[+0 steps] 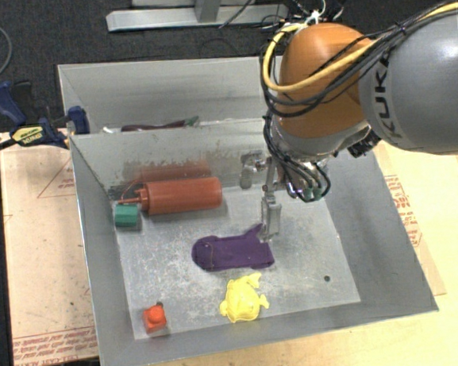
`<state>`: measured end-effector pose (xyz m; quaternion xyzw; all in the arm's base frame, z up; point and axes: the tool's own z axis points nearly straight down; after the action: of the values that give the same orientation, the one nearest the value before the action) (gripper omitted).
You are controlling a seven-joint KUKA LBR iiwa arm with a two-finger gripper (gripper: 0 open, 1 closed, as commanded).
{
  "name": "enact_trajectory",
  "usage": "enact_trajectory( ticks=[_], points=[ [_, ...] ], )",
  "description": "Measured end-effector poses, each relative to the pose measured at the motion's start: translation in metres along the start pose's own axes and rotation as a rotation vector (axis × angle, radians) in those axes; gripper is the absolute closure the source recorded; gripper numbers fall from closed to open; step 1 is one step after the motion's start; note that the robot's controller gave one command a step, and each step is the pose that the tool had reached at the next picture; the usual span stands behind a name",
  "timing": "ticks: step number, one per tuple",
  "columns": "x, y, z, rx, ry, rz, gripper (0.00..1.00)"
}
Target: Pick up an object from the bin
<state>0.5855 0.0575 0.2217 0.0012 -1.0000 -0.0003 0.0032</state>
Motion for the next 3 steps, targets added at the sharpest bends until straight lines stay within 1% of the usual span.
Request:
enact_trajectory(
  ticks=[1,2,3],
  points=[
    [-0.001,0.0,-0.005,-0.001,-0.008,0.001,0.0],
    [0.006,-0.011,0.012,-0.002,-0.014,-0.061,0.0],
    [0.02,-0.022,0.074,0.0,-0.012,-0.127,0.0]
  ],
)
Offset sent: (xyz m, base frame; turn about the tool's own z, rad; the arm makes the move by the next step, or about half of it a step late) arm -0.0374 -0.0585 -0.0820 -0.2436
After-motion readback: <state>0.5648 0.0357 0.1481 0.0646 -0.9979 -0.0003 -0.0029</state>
